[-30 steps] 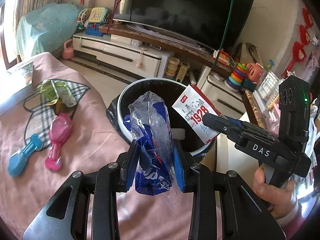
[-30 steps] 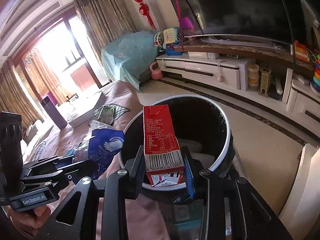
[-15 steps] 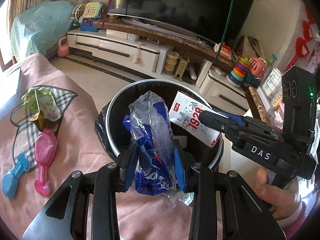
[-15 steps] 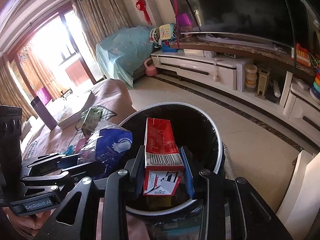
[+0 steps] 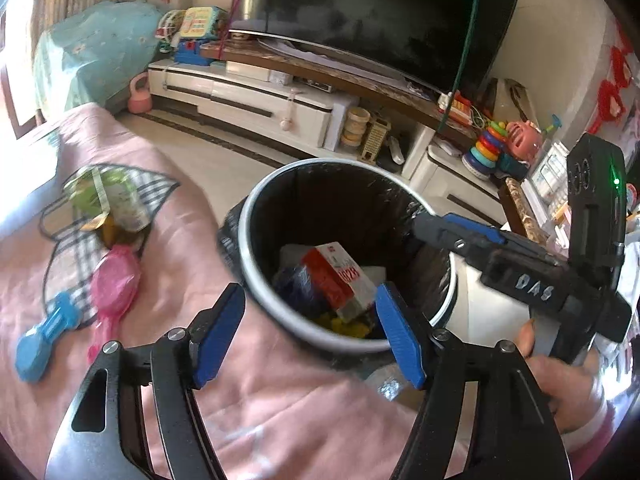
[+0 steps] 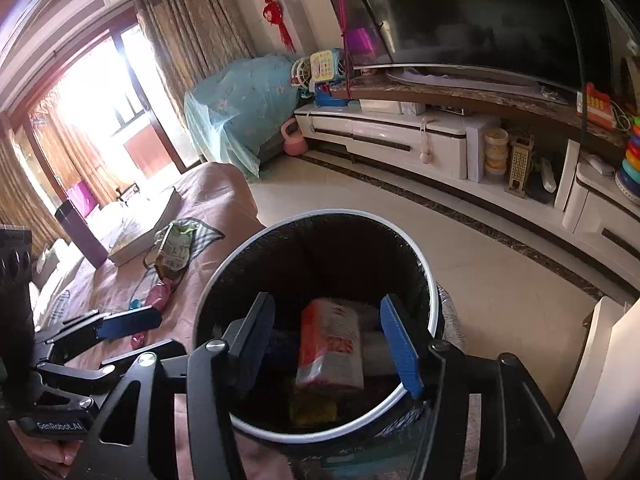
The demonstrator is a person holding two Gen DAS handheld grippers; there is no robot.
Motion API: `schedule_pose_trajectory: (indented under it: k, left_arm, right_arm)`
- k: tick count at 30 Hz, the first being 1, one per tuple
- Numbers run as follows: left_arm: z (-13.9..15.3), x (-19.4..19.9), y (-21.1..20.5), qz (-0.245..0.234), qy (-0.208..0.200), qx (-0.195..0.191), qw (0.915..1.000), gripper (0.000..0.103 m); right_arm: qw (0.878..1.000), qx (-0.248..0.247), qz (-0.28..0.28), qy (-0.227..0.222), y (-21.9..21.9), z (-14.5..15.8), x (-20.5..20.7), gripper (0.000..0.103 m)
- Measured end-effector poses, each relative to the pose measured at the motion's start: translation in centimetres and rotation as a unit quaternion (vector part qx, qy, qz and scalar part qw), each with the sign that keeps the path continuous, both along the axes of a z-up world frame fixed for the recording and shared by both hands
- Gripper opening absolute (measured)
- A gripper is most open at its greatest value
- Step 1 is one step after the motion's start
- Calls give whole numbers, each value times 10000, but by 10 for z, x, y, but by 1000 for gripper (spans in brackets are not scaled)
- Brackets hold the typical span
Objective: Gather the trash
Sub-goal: 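Move both open grippers back over the table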
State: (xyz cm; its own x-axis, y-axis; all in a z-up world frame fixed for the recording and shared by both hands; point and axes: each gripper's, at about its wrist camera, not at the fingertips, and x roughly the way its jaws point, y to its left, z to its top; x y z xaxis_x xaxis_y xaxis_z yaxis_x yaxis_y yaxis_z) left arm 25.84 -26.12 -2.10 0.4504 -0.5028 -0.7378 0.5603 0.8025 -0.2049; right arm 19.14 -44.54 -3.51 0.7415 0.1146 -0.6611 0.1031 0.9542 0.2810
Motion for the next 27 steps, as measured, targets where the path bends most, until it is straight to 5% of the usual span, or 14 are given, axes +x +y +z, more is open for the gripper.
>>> schedule_pose_trajectory:
  k: [4, 12, 27]
  left_arm:
    - [-3, -10, 34, 252, 18, -120, 9996, 70]
    - [-11, -31, 104, 843, 61, -190, 9962, 71]
    - [-26, -48, 208, 1538, -107, 28, 9880, 73]
  right_arm:
    - [9998, 115, 57, -119, 10, 4, -8, 76]
    - [9984, 336, 410, -190, 54, 6, -21, 90]
    - [9919, 434, 1197, 46, 144, -10, -19, 93]
